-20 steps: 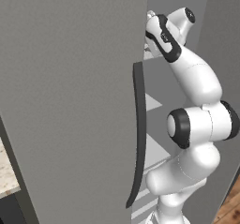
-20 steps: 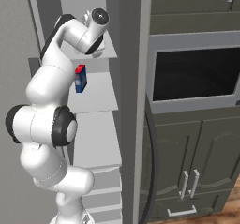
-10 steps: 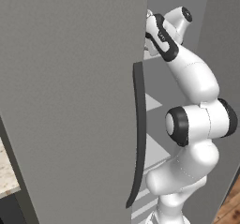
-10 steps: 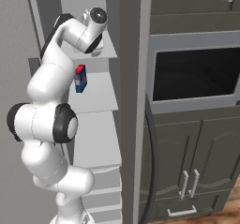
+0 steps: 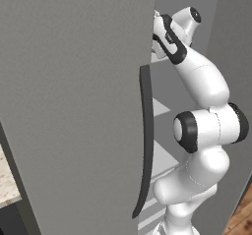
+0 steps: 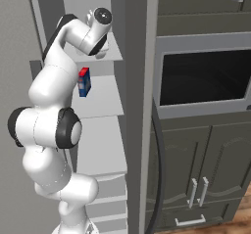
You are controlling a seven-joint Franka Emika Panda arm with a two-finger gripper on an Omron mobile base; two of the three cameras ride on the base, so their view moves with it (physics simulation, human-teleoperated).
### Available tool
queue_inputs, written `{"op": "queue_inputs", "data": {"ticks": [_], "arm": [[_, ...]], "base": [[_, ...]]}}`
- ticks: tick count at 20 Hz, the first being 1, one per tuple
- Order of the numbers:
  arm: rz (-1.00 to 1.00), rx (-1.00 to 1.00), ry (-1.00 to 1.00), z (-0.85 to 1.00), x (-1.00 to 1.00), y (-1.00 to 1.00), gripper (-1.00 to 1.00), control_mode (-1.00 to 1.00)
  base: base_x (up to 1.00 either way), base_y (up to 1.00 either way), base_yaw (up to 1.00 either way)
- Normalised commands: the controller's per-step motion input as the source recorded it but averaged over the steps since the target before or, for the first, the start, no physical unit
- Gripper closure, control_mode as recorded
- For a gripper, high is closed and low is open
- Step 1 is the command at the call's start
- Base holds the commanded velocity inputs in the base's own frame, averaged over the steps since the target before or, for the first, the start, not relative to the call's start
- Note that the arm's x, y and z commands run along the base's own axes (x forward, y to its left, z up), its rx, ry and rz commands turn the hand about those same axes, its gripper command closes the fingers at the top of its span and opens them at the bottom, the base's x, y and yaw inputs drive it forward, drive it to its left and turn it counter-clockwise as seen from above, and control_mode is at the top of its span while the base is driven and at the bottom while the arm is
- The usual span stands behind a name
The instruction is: Open the freezer door, pick up the ice cube tray from the freezer, and place it on the dining counter.
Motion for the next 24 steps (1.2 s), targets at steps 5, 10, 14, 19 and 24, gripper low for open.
{"op": "queue_inputs", "data": {"ticks": [5, 10, 14, 19, 24], "arm": [[0.0, 0.0, 0.0, 0.0, 0.0, 0.0, -1.0, -1.0], [0.0, 0.0, 0.0, 0.0, 0.0, 0.0, 1.0, -1.0], [0.0, 0.0, 0.0, 0.0, 0.0, 0.0, 1.0, -1.0], [0.0, 0.0, 0.0, 0.0, 0.0, 0.0, 1.0, -1.0], [0.0, 0.0, 0.0, 0.0, 0.0, 0.0, 1.0, -1.0]], "base": [[0.0, 0.0, 0.0], [0.0, 0.0, 0.0], [0.0, 0.0, 0.0], [0.0, 0.0, 0.0], [0.0, 0.0, 0.0]]}}
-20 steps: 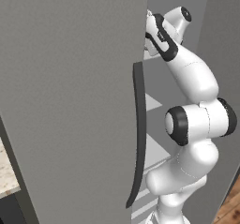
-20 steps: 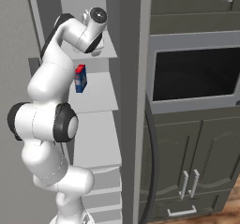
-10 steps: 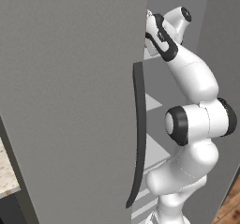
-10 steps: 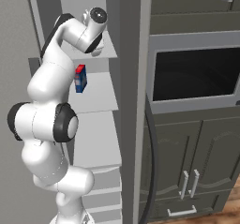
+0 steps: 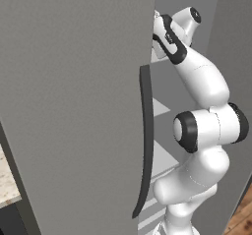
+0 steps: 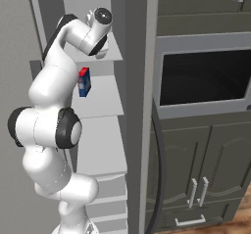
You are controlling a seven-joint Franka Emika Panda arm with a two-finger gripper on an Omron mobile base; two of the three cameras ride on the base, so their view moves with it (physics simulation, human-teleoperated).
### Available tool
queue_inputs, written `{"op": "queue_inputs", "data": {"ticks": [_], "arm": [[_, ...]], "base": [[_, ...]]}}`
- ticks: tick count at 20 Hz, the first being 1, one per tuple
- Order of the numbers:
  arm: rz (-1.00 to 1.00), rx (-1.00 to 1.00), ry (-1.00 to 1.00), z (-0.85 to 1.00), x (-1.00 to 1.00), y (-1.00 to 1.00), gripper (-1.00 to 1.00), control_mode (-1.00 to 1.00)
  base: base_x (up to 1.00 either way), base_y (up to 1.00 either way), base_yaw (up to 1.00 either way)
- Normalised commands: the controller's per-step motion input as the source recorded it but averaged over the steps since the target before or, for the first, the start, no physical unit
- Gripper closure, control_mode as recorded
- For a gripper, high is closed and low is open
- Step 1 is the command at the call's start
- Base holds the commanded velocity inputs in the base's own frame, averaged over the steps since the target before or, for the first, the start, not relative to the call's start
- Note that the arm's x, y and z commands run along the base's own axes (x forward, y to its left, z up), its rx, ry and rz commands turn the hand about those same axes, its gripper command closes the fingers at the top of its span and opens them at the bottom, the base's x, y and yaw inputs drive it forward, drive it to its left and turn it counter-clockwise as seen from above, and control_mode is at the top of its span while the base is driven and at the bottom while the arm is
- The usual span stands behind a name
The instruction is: Open the freezer door, pick up the ice cube tray from the freezer, and place it on the dining counter.
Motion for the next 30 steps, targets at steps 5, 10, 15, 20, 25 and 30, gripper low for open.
{"op": "queue_inputs", "data": {"ticks": [5, 10, 15, 20, 25, 30], "arm": [[0.0, 0.0, 0.0, 0.0, 0.0, 0.0, 1.0, -1.0], [0.0, 0.0, 0.0, 0.0, 0.0, 0.0, 1.0, -1.0], [0.0, 0.0, 0.0, 0.03, -0.04, -0.08, 1.0, -1.0], [-0.01, 0.0, -0.01, 0.04, -0.11, -0.31, 1.0, -1.0], [0.0, 0.0, 0.0, 0.04, -0.24, -0.3, 1.0, -1.0], [0.0, 0.0, -0.01, 0.07, -0.55, -0.1, 1.0, -1.0]], "base": [[0.0, 0.0, 0.0], [0.0, 0.0, 0.0], [0.0, 0.0, 0.0], [0.0, 0.0, 0.0], [0.0, 0.0, 0.0], [0.0, 0.0, 0.0]]}}
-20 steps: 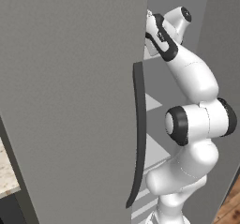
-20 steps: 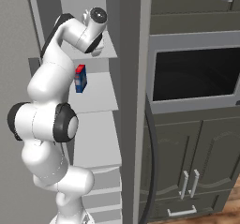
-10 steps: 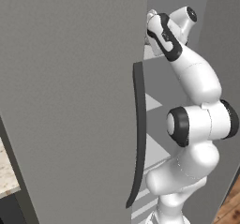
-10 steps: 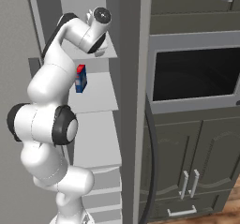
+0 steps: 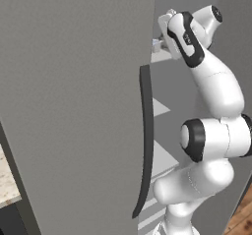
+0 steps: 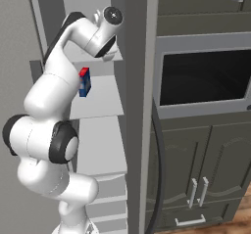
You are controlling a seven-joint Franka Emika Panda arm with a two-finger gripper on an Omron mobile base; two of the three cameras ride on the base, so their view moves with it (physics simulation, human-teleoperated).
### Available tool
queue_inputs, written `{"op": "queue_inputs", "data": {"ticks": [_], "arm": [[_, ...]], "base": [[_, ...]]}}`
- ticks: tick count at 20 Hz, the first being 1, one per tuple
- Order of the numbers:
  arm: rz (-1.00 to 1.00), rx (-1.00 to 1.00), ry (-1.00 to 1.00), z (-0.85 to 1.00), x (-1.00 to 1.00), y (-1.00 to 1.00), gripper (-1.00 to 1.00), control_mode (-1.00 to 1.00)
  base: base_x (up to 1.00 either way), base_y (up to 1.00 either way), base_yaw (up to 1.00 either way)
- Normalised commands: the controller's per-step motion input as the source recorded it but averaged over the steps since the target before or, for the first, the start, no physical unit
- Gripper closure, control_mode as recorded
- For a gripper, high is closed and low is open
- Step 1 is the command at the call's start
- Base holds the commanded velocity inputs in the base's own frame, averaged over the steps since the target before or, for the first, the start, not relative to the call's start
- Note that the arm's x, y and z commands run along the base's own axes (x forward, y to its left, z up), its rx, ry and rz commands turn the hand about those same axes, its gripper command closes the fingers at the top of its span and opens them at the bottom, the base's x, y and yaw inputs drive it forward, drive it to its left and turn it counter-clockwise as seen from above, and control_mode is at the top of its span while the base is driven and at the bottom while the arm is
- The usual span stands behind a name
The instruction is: Open the freezer door, pick up the ice cube tray from the freezer, and place it on the dining counter.
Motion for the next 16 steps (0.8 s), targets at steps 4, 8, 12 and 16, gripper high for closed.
{"op": "queue_inputs", "data": {"ticks": [4, 8, 12, 16], "arm": [[0.0, 0.0, 0.0, 0.09, -0.54, -0.02, 1.0, -1.0], [0.0, 0.0, 0.0, 0.1, -0.43, -0.03, 1.0, -1.0], [-0.03, 0.0, 0.0, 0.06, -0.28, -0.09, 1.0, -1.0], [-0.05, 0.0, 0.0, 0.06, -0.29, -0.15, 1.0, -1.0]], "base": [[0.0, 0.0, 0.0], [0.0, 0.0, 0.0], [0.0, 0.0, 0.0], [0.0, 0.0, 0.0]]}}
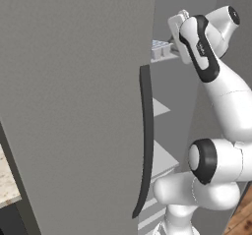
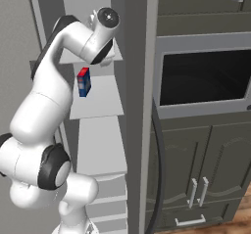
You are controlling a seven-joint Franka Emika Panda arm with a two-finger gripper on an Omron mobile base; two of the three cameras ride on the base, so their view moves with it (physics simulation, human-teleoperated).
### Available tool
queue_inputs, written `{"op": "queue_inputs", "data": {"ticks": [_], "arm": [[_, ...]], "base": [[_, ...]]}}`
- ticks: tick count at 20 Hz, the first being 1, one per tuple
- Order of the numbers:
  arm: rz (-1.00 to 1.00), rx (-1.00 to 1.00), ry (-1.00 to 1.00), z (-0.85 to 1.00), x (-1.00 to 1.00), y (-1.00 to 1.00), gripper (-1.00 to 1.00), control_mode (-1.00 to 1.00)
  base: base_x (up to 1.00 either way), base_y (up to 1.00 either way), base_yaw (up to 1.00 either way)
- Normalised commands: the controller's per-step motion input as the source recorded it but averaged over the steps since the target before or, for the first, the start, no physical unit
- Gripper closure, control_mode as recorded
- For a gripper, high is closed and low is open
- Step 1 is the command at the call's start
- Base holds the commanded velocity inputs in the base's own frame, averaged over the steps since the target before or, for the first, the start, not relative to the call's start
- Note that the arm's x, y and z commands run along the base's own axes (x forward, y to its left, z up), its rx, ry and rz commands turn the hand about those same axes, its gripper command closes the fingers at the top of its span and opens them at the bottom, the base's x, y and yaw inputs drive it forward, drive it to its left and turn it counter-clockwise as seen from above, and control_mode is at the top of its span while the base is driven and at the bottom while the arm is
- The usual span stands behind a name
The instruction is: Open the freezer door, pick up the ice cube tray from the freezer, and place it on the dining counter.
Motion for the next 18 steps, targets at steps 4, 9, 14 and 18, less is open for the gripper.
{"op": "queue_inputs", "data": {"ticks": [4, 9, 14, 18], "arm": [[-0.05, 0.0, 0.0, 0.07, -0.36, -0.14, 1.0, -1.0], [-0.02, 0.0, 0.0, 0.08, -0.5, -0.14, 1.0, -1.0], [-0.01, 0.0, 0.0, 0.09, -0.5, -0.17, 1.0, -1.0], [-0.04, 0.0, 0.0, 0.1, -0.4, -0.04, 1.0, -1.0]], "base": [[0.0, 0.0, 0.0], [0.0, 0.0, 0.0], [0.0, 0.0, 0.0], [0.0, 0.0, 0.0]]}}
